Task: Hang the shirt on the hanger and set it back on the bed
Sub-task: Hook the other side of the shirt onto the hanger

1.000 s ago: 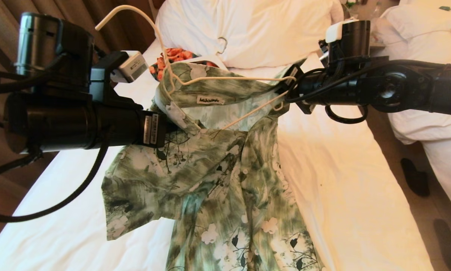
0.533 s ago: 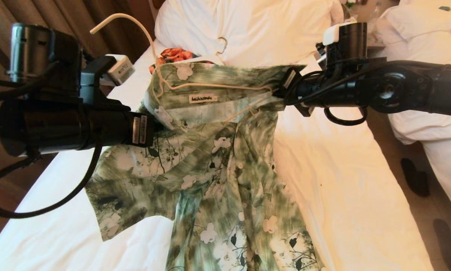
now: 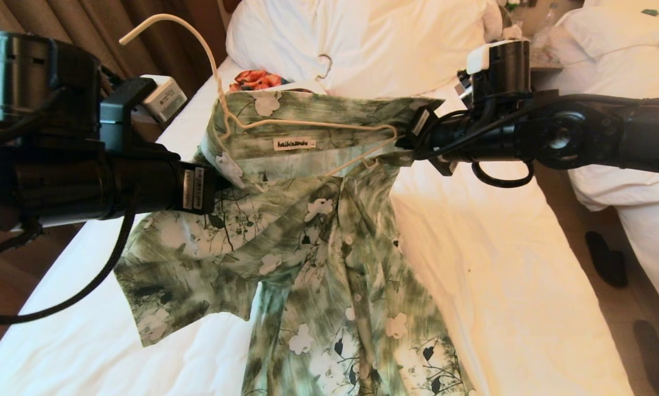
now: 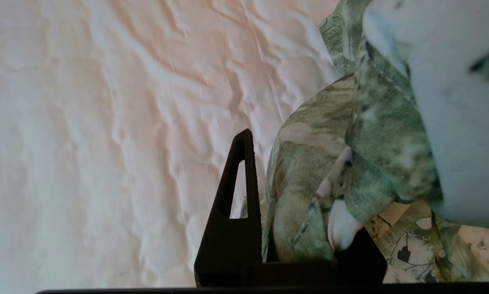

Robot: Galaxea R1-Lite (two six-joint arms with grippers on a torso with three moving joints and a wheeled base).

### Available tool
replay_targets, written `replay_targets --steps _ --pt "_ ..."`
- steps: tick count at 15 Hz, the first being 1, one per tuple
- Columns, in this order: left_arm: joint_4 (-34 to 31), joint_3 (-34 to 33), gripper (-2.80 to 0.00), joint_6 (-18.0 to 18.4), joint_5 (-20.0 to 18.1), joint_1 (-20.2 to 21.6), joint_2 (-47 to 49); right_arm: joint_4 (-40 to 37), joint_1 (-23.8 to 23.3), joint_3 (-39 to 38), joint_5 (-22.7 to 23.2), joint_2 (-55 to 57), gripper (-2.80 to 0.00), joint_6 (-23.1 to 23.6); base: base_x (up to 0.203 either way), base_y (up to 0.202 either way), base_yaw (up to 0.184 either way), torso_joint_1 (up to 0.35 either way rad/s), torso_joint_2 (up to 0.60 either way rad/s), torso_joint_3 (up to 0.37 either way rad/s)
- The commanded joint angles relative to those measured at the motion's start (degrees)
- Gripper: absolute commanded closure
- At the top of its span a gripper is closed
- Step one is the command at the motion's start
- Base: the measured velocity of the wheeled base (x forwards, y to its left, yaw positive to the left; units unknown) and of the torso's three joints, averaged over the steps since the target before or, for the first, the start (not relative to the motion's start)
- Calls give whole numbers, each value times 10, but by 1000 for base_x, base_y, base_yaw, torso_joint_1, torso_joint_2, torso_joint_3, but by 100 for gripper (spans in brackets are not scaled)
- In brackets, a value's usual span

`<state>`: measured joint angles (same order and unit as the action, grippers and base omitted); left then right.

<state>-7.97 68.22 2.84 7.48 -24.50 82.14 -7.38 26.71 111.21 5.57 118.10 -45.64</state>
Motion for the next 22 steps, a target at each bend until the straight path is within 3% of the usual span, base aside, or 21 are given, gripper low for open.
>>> replay_targets --steps 1,4,13,20,22 --pt "-6 -8 0 0 -7 -3 -16 2 -1 -1 -1 9 0 -2 0 0 0 0 0 0" --pt "-24 -10 0 -5 -19 -24 -33 4 0 2 -1 13 0 -2 0 0 0 0 0 0" --pt "-20 -25 0 -1 -16 -21 -27 -5 2 0 3 -10 0 -2 0 0 0 0 0 0" --pt "-11 33 0 12 -4 -27 16 -71 11 15 15 -44 0 -2 0 0 0 0 0 0" --pt "-12 28 0 11 6 -52 17 -67 11 15 15 -52 0 8 0 0 0 0 0 0"
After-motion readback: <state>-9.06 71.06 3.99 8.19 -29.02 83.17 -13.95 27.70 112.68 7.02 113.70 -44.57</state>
